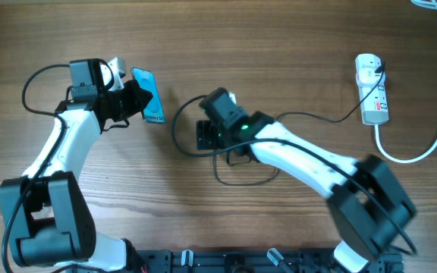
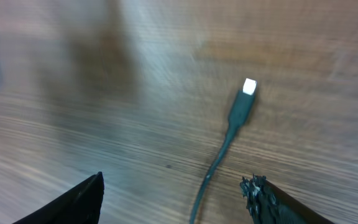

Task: Plug charger to phone and switch on socket
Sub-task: 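Move the right gripper over the black cable's USB-C end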

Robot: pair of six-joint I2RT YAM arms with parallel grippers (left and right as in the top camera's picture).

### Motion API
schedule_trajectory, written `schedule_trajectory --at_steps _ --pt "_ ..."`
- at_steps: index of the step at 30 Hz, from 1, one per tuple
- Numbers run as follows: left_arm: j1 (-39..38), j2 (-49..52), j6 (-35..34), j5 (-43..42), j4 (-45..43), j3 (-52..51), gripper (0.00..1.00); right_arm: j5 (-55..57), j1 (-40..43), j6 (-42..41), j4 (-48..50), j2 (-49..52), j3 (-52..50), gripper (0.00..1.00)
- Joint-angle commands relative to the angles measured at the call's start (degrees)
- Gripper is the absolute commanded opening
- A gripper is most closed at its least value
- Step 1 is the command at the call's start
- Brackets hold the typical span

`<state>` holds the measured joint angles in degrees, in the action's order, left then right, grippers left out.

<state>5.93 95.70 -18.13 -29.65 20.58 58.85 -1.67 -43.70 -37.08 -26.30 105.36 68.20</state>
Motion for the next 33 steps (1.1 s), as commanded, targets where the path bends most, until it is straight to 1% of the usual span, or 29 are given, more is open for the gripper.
schedule_trajectory --at_steps 1,4,7,12,21,23,24,26,27,29,30,32,33 --pt "-1.57 0.02 -0.39 1.73 -0.66 0.24 0.04 0.39 -0.11 -0.02 0.17 3.8 -0.39 0.72" --pt "-2.03 0.02 -0.42 1.68 -1.05 0.24 0.04 5.88 -0.11 0.0 0.17 4.31 -0.39 0.62" --pt "-2.08 0.02 -0.42 1.7 -1.07 0.24 0.04 10.12 -0.11 -0.57 1.03 4.96 -0.39 0.58" --pt "-2.08 0.02 -0.39 1.7 -1.07 0.24 0.04 11.08 -0.13 -0.46 6.16 6.16 -0.39 0.47" --pt "-2.08 0.02 -0.39 1.7 -1.09 0.24 0.04 10.69 -0.15 -0.61 5.29 9.86 -0.39 0.46" --pt "-2.08 0.02 -0.39 1.68 -1.27 0.24 0.04 10.69 -0.15 -0.61 5.31 10.34 -0.39 0.44" --pt "-2.08 0.02 -0.39 1.7 -1.29 0.24 0.04 10.69 -0.15 -0.57 5.27 10.45 -0.39 0.39" --pt "-2.08 0.02 -0.39 1.7 -1.31 0.24 0.04 10.69 -0.15 -0.44 4.87 10.47 -0.39 0.25" --pt "-2.08 0.02 -0.39 1.7 -1.29 0.24 0.04 10.69 -0.15 -0.42 4.55 10.47 -0.39 0.2" --pt "-2.08 0.02 -0.39 1.7 -1.29 0.24 0.04 10.71 -0.15 -0.37 3.58 10.47 -0.39 0.17" --pt "-2.08 0.02 -0.39 1.7 -1.31 0.24 0.04 10.71 -0.11 -0.11 3.02 10.47 -0.39 0.17" --pt "-2.08 0.02 -0.39 1.7 -1.31 0.24 0.04 10.67 0.0 1.92 2.12 10.27 -0.35 0.16" --pt "-2.08 0.02 -0.39 1.7 -1.31 0.24 0.04 10.64 0.09 2.67 1.68 10.23 -0.26 0.13"
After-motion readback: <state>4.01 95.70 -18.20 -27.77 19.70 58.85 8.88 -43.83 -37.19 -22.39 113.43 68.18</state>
